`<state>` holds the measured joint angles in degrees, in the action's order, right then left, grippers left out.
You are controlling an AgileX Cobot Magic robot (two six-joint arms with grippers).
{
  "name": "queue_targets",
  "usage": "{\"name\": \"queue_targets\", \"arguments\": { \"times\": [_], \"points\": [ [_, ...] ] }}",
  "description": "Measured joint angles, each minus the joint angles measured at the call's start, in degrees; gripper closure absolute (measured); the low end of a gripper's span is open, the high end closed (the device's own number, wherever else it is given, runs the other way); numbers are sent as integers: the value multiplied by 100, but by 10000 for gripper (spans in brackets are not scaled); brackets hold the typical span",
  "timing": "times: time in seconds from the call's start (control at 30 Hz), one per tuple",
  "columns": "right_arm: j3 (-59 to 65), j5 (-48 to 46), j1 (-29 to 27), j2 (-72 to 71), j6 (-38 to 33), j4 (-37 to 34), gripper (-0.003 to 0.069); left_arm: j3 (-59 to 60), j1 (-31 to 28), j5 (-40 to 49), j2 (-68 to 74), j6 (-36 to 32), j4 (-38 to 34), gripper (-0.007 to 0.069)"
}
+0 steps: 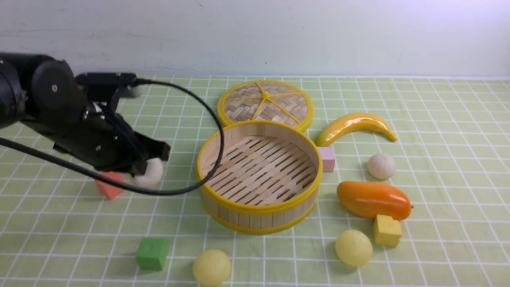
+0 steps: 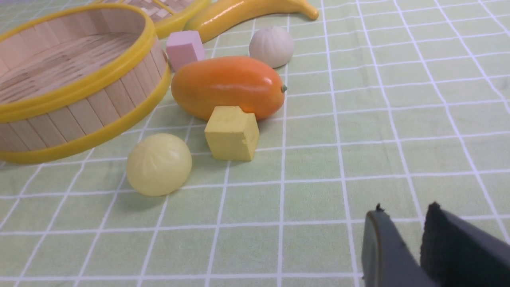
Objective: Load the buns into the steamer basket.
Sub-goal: Use the left arm to put the steamed stuffed bun into the steamer
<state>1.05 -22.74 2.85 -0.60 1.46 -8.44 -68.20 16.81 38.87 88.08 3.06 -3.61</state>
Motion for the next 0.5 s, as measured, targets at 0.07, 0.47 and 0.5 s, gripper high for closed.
{"name": "queue_targets", "arguments": {
  "times": [0.07,0.47,0.5],
  "points": [
    [0,0,0,0,0,0,500,-144,171,0,-1,-52,0,638],
    [0,0,0,0,0,0,484,-2346,790,96,2372,-1,143,629],
    [0,0,0,0,0,0,482,-2535,781,193,2589,36,190,623]
  ]
}}
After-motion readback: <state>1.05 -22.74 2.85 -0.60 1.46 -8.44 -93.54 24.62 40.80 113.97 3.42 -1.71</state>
